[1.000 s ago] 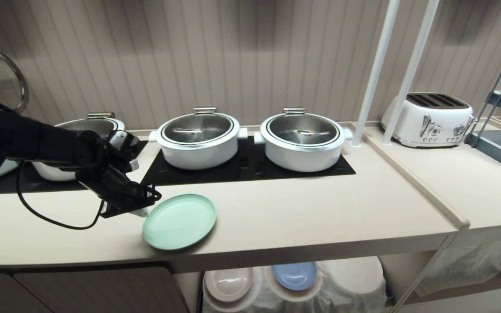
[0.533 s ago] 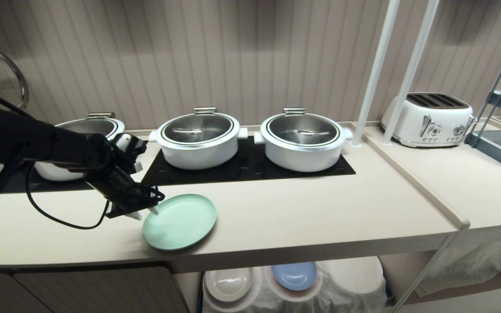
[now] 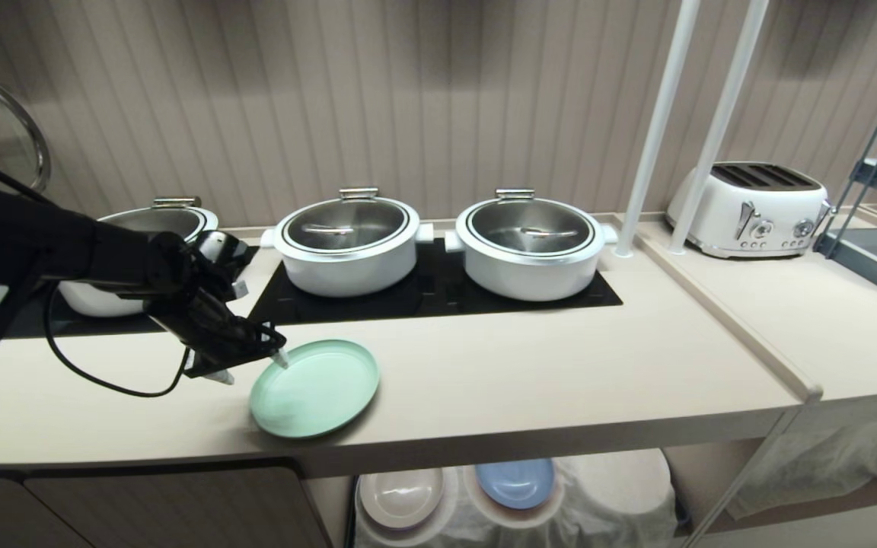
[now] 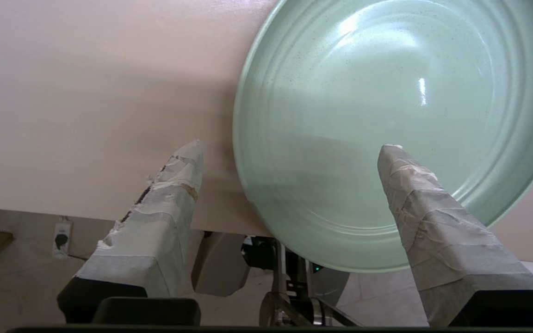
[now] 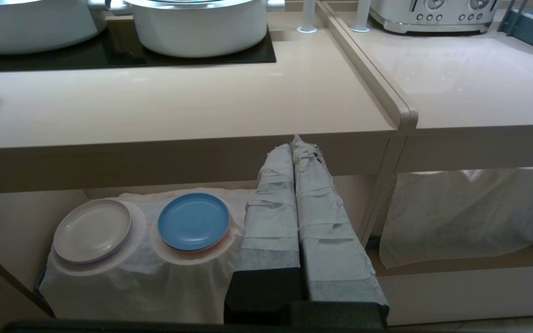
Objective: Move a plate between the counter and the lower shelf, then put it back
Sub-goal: Pick up the plate
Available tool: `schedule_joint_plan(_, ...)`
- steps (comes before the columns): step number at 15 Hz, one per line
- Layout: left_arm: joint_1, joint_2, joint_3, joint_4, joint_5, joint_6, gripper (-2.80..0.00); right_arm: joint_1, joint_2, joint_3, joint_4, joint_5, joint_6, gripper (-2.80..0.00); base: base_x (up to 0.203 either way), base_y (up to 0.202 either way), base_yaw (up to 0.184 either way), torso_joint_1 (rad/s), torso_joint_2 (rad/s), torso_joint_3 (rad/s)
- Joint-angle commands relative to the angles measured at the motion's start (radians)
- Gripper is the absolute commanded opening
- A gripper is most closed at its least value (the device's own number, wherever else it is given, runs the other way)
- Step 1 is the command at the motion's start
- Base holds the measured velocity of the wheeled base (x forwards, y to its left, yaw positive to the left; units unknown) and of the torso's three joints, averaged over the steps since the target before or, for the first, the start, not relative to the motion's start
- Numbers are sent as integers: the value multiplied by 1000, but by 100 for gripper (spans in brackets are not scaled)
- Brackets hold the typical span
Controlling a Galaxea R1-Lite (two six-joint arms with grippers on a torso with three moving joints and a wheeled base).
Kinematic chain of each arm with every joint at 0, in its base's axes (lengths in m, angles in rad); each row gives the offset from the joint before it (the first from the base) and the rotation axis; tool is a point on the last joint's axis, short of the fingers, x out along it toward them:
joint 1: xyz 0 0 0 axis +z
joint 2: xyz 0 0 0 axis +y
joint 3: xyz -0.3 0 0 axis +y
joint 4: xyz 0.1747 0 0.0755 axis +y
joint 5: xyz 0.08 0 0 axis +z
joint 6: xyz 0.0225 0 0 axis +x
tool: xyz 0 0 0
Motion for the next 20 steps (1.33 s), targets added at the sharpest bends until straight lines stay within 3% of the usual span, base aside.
schedule_joint_plan(1, 12, 14, -2, 2, 1, 25, 0, 0, 0, 0, 0, 0, 0, -280, 0, 0, 0, 0, 0, 0)
schedule_joint_plan(7, 11, 76, -6, -62, 8, 30, 0, 0, 0, 0, 0, 0, 0, -280, 0, 0, 0, 0, 0, 0)
schedule_joint_plan(20, 15, 167, -77, -70, 50, 33, 0, 0, 0, 0, 0, 0, 0, -280, 0, 0, 0, 0, 0, 0)
